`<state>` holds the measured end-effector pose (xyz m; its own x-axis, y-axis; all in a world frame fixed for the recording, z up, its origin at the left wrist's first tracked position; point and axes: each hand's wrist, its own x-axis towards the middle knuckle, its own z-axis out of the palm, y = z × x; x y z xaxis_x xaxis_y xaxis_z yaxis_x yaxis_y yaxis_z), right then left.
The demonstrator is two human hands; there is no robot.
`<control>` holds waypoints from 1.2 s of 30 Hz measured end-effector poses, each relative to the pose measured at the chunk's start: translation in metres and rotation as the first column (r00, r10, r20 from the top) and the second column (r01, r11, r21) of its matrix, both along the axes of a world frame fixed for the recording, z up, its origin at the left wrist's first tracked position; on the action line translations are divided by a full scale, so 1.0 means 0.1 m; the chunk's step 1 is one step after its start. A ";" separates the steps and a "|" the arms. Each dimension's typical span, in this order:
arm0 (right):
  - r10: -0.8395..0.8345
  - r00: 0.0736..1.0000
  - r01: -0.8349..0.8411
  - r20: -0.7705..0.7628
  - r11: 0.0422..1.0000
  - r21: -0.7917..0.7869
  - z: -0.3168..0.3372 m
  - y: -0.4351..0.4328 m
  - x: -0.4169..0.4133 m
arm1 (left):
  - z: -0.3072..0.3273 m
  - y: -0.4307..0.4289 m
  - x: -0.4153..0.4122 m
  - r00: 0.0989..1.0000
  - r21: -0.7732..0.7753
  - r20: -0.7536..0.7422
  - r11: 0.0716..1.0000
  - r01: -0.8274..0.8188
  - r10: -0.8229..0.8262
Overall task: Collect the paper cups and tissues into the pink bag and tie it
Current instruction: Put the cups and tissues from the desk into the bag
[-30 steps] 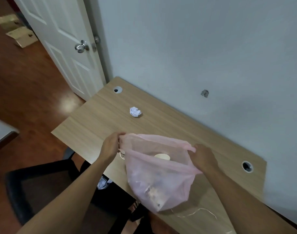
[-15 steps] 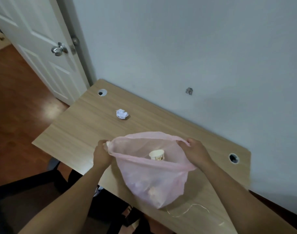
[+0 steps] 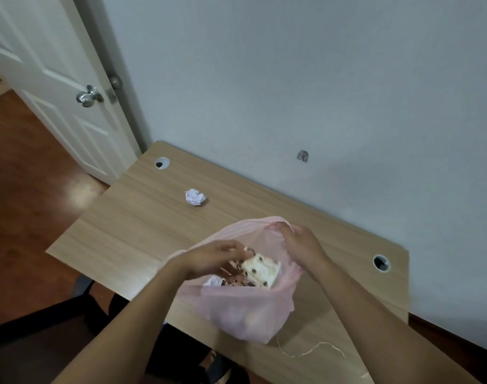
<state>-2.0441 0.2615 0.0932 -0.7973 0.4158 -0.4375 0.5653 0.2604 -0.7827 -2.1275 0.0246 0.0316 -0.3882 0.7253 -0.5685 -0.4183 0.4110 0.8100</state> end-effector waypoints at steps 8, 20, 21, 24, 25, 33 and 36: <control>0.000 1.000 0.001 0.021 1.000 -0.010 -0.12 0.05 -0.02 | -0.19 0.29 0.14 0.935 -0.493 -0.316 0.870 -0.016 -0.162; -0.114 0.993 0.112 0.036 0.992 0.059 -0.31 0.12 -0.28 | -0.10 -0.10 -1.44 0.830 -0.254 -0.417 0.829 -0.499 0.372; -0.109 0.993 0.106 0.042 0.992 0.066 -0.31 0.14 -0.34 | -0.20 -0.10 -1.55 0.815 -0.274 -0.458 0.816 -0.509 0.355; -0.085 0.995 0.080 0.059 0.993 0.090 -0.32 0.21 -0.54 | -0.48 -0.08 -1.83 0.800 -0.327 -0.563 0.833 -0.446 0.207; -0.075 0.995 0.069 0.064 0.993 0.095 -0.32 0.24 -0.60 | -0.59 -0.06 -1.92 0.783 -0.354 -0.612 0.848 -0.394 0.109; 0.013 0.997 -0.020 0.071 0.995 0.101 -0.49 0.38 -0.83 | -1.44 0.03 -2.10 0.713 -0.598 -0.648 0.759 -0.260 -0.267; 0.014 0.996 -0.023 0.086 0.994 0.104 -0.56 0.38 -0.85 | -1.58 0.04 -1.85 0.622 -0.583 -0.719 0.756 -0.297 -0.310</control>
